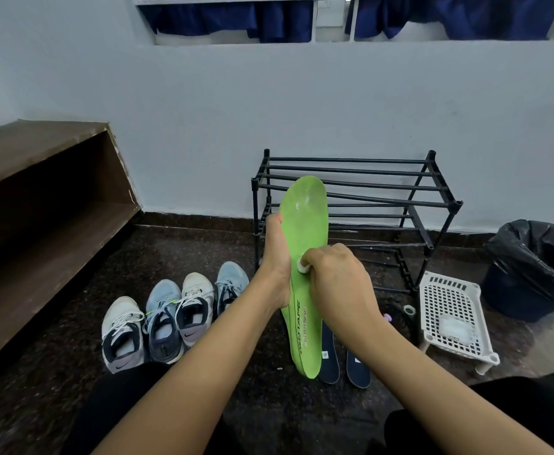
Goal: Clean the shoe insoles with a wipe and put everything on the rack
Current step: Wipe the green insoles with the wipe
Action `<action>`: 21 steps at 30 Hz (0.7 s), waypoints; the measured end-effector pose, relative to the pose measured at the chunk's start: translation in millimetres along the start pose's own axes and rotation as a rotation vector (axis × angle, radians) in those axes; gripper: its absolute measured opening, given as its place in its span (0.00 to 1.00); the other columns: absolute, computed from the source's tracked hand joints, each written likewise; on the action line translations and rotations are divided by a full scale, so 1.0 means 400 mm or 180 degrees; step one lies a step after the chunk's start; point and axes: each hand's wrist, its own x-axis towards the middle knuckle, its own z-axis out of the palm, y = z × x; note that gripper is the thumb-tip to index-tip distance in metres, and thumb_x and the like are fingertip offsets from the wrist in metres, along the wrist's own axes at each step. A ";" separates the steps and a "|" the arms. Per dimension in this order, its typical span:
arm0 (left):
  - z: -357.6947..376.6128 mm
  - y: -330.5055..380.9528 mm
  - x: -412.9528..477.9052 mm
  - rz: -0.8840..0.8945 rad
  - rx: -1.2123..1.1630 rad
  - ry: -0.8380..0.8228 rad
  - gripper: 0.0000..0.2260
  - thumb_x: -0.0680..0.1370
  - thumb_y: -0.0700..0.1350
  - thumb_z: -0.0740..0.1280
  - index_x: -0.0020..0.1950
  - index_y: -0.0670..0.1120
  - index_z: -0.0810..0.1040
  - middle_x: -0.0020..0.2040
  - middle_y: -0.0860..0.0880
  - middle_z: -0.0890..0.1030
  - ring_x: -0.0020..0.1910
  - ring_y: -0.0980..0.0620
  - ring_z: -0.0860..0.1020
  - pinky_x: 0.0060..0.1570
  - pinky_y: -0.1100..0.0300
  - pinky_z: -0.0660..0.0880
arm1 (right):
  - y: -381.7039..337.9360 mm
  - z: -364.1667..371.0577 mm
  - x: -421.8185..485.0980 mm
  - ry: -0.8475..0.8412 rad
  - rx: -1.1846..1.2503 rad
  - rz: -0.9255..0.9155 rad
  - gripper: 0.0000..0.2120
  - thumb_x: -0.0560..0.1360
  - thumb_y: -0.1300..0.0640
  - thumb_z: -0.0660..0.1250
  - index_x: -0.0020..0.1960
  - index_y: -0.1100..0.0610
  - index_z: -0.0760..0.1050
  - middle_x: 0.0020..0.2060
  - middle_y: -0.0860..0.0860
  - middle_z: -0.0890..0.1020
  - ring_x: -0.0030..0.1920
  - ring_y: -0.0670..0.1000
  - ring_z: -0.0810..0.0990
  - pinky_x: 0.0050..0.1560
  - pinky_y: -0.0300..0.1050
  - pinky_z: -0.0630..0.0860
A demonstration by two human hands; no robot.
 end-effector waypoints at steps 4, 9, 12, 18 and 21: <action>0.006 -0.007 -0.001 0.0011 0.0014 0.0049 0.25 0.77 0.62 0.50 0.32 0.47 0.74 0.28 0.49 0.73 0.26 0.51 0.70 0.29 0.61 0.65 | 0.012 -0.001 0.012 0.0073 0.0165 0.0125 0.13 0.76 0.66 0.58 0.53 0.55 0.78 0.49 0.50 0.79 0.54 0.52 0.71 0.45 0.47 0.73; 0.020 -0.027 0.000 0.0038 0.0102 -0.0258 0.31 0.80 0.57 0.48 0.21 0.49 0.75 0.24 0.51 0.74 0.21 0.53 0.72 0.25 0.67 0.67 | 0.039 -0.010 0.042 0.0297 0.0168 0.0338 0.14 0.75 0.67 0.58 0.53 0.56 0.79 0.49 0.51 0.80 0.53 0.54 0.72 0.44 0.46 0.70; 0.017 -0.019 0.001 0.0030 0.0071 -0.0231 0.29 0.79 0.58 0.49 0.24 0.49 0.76 0.25 0.50 0.75 0.23 0.52 0.73 0.28 0.64 0.68 | 0.034 -0.015 0.039 0.0353 0.0159 0.0283 0.13 0.75 0.68 0.58 0.52 0.57 0.79 0.48 0.52 0.81 0.53 0.54 0.72 0.45 0.48 0.72; 0.007 -0.005 0.003 0.0010 -0.0051 -0.0024 0.23 0.77 0.61 0.51 0.37 0.45 0.75 0.33 0.48 0.75 0.30 0.50 0.72 0.32 0.59 0.67 | 0.003 -0.005 -0.001 0.0089 0.0109 -0.0061 0.11 0.75 0.66 0.60 0.51 0.58 0.78 0.46 0.53 0.80 0.52 0.55 0.72 0.43 0.49 0.73; 0.008 -0.005 -0.001 0.0027 -0.0048 0.0025 0.23 0.77 0.61 0.51 0.38 0.45 0.75 0.34 0.47 0.75 0.31 0.50 0.72 0.33 0.58 0.67 | 0.015 0.000 0.007 0.0073 0.0164 -0.0030 0.12 0.75 0.66 0.60 0.52 0.56 0.79 0.47 0.52 0.80 0.52 0.53 0.72 0.45 0.48 0.73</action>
